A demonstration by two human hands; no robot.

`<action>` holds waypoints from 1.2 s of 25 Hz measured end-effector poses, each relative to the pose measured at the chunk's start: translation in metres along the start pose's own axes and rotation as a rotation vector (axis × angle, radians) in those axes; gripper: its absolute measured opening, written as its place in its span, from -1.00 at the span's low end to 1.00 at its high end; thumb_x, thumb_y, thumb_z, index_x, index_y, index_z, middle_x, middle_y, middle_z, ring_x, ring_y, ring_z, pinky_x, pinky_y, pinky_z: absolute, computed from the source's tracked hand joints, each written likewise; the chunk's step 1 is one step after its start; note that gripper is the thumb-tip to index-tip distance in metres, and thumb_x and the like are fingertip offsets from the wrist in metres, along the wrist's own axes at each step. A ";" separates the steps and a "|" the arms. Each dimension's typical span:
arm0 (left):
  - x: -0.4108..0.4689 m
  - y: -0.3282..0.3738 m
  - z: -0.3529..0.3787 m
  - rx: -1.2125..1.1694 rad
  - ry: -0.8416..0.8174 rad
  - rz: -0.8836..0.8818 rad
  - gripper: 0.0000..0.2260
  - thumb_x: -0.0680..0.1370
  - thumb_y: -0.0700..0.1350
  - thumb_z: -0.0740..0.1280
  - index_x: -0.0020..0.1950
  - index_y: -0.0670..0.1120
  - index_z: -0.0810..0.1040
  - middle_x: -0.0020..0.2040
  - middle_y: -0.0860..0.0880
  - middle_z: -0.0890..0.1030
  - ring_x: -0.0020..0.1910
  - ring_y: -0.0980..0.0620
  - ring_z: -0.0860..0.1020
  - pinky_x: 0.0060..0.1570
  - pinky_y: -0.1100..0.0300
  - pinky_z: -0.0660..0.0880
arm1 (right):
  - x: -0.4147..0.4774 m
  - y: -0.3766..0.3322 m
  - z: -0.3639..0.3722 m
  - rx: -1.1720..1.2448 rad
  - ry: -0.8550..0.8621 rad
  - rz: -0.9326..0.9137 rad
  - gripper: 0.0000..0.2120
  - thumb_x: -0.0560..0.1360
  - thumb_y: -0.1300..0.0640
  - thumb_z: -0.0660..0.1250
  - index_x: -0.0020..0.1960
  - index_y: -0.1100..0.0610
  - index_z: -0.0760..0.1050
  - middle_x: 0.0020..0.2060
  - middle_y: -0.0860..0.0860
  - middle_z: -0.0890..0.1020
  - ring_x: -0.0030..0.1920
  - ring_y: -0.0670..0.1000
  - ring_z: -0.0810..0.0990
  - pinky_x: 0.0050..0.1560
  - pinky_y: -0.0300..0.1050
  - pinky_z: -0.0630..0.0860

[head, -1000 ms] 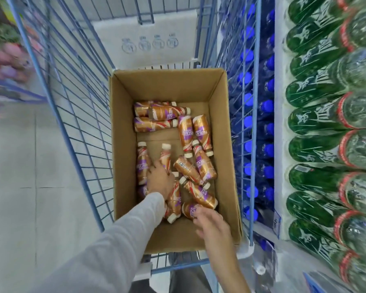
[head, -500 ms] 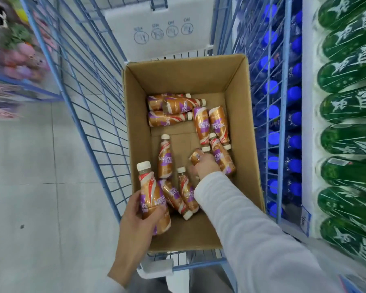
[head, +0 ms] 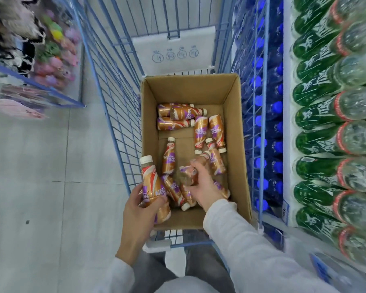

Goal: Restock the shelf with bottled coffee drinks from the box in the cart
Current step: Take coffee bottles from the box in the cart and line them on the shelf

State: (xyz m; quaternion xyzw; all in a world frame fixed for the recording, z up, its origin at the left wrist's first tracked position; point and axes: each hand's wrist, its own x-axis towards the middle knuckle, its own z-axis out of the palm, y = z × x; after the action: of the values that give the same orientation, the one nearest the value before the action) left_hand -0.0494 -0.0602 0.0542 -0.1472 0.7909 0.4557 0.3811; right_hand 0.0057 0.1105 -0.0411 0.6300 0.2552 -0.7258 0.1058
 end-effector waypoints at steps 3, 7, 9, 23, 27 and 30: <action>-0.027 0.022 -0.009 -0.024 -0.018 0.120 -0.44 0.42 -0.03 0.60 0.35 0.16 0.47 0.10 0.18 0.64 0.03 0.12 0.66 -0.24 0.31 0.61 | -0.063 0.012 -0.006 0.207 -0.080 -0.053 -0.29 0.39 0.11 0.58 0.47 0.05 0.37 0.19 0.10 0.66 0.14 0.10 0.67 0.24 0.16 0.58; -0.063 0.055 -0.017 -0.067 -0.139 0.256 -0.56 0.42 -0.15 0.59 0.18 0.26 0.59 -0.01 0.11 0.73 -0.09 0.16 0.71 -0.29 0.29 0.62 | -0.152 0.018 -0.032 0.080 -0.036 -0.307 -0.16 0.24 -0.01 0.63 0.43 -0.07 0.32 0.14 -0.01 0.68 0.00 -0.01 0.73 -0.16 -0.09 0.67; -0.081 0.070 -0.016 -0.067 -0.246 0.338 -0.57 0.44 -0.23 0.57 0.10 0.28 0.63 -0.02 0.07 0.75 -0.11 0.12 0.73 -0.28 0.27 0.63 | -0.194 0.024 -0.048 -0.033 0.053 -0.455 -0.18 0.18 -0.12 0.61 0.33 -0.13 0.30 0.12 -0.06 0.67 -0.02 -0.07 0.73 -0.10 -0.08 0.67; -0.289 0.078 0.043 0.106 -0.999 0.578 -0.46 0.38 -0.16 0.60 0.22 0.29 0.53 -0.07 0.03 0.76 -0.16 -0.04 0.75 -0.31 0.15 0.65 | -0.415 0.169 -0.170 0.345 0.484 -0.950 -0.39 0.28 0.06 0.59 0.19 -0.18 0.34 -0.08 -0.13 0.70 -0.18 -0.18 0.71 -0.31 -0.30 0.58; -0.372 0.051 0.085 0.221 -1.213 0.644 -0.51 0.42 -0.21 0.57 0.20 0.24 0.56 -0.10 -0.01 0.76 -0.20 -0.01 0.74 -0.32 0.22 0.62 | -0.471 0.224 -0.229 0.462 0.663 -0.996 -0.46 0.42 0.13 0.57 0.23 -0.15 0.34 0.03 -0.09 0.69 -0.10 -0.16 0.70 -0.16 -0.18 0.63; -0.440 0.024 0.116 0.276 -1.310 0.711 -0.54 0.41 -0.24 0.57 0.21 0.15 0.59 -0.13 -0.01 0.76 -0.22 0.06 0.71 -0.32 0.27 0.59 | -0.516 0.269 -0.274 0.562 0.779 -1.026 -0.42 0.44 0.17 0.55 0.32 -0.02 0.33 0.06 0.00 0.69 -0.04 -0.02 0.72 -0.06 -0.02 0.66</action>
State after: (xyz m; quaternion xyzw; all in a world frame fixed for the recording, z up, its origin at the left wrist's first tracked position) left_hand 0.2842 -0.0011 0.3585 0.4664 0.4526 0.4422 0.6181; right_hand 0.4641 -0.0664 0.3743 0.6478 0.3421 -0.4439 -0.5160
